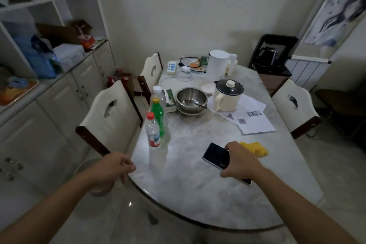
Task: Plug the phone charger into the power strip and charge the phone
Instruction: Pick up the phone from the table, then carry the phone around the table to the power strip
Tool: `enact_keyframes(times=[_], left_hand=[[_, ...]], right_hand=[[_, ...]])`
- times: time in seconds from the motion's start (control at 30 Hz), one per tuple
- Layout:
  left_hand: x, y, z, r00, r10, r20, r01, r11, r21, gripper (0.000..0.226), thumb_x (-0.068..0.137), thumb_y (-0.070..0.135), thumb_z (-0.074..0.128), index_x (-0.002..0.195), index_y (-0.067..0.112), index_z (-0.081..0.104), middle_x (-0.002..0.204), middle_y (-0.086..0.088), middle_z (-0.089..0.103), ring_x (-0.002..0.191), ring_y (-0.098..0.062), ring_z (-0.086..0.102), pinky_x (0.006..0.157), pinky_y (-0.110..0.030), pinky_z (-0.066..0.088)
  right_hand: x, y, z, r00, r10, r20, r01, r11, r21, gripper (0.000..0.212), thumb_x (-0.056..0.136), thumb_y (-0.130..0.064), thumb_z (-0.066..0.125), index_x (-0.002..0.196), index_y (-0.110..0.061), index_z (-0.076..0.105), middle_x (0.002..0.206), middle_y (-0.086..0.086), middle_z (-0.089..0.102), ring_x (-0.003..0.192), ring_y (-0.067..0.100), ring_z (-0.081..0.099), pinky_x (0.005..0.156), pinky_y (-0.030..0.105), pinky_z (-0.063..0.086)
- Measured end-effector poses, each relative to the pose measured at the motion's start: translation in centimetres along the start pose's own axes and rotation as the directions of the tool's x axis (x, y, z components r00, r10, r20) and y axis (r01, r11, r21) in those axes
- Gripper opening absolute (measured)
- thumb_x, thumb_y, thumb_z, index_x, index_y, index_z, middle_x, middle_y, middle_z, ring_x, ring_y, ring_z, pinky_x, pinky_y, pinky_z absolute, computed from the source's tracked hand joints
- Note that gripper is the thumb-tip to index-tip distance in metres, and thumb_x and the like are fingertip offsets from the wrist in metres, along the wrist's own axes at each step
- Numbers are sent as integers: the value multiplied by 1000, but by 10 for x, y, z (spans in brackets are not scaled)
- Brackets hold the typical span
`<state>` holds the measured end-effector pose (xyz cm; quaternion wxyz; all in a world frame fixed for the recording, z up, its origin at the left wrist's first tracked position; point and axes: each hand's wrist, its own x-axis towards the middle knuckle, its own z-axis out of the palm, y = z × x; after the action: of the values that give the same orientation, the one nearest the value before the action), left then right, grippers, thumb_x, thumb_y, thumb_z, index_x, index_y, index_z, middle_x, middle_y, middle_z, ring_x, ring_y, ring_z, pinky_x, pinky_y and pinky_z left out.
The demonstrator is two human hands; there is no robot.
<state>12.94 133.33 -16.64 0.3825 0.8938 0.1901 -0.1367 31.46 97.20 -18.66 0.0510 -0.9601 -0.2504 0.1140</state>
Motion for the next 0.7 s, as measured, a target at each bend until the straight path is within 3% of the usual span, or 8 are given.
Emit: enact_keyframes(times=[0.1,0.2,0.37,0.47,0.57,0.7], left_hand=[[-6,-22,-28,1000,5,6,-5,999,33,32,89,22,70,58,14,71,55,-5,74,46,-10,67,48,-16,47],[-16,-40,-58,999,21,-50,-19,999,44,35,89,21,70,54,15,65,53,-4,72,48,-10,67,50,-22,48],[-33,-74,-113,985,37,-166,-14,990,137,19,87,21,71,70,27,65,64,10,63,57,-2,57,54,-19,42],[-31,-93,-146,977,36,-212,-12,994,110,15,90,19,69,77,27,66,69,9,62,62,-4,56,59,-24,43],[-20,-106,-173,966,21,-259,1,997,83,11,90,21,69,81,26,67,75,5,65,69,-10,60,66,-28,49],[8,-124,-211,957,26,-290,6,994,110,4,91,24,67,90,23,71,77,4,67,71,-7,62,62,-21,45]], right_hand=[[4,-59,-18,996,-79,-29,79,997,19,85,41,-65,66,113,-25,47,101,-7,45,85,13,48,58,24,37],[12,-115,-35,987,-152,-46,155,987,51,79,40,-64,67,108,-27,46,98,-7,46,84,13,49,57,22,34],[36,-202,-60,948,-315,-42,315,949,-3,73,44,-66,67,103,-30,46,93,-9,47,79,9,49,57,20,37],[51,-245,-77,915,-401,-43,401,916,-16,78,49,-67,70,112,-27,47,98,-8,48,84,10,50,65,22,43],[69,-283,-89,889,-455,-48,455,891,-5,70,51,-65,72,104,-30,44,94,-11,46,79,6,48,59,19,41],[117,-335,-100,856,-516,-21,516,856,15,76,50,-65,70,112,-28,46,100,-9,49,85,8,50,67,21,49]])
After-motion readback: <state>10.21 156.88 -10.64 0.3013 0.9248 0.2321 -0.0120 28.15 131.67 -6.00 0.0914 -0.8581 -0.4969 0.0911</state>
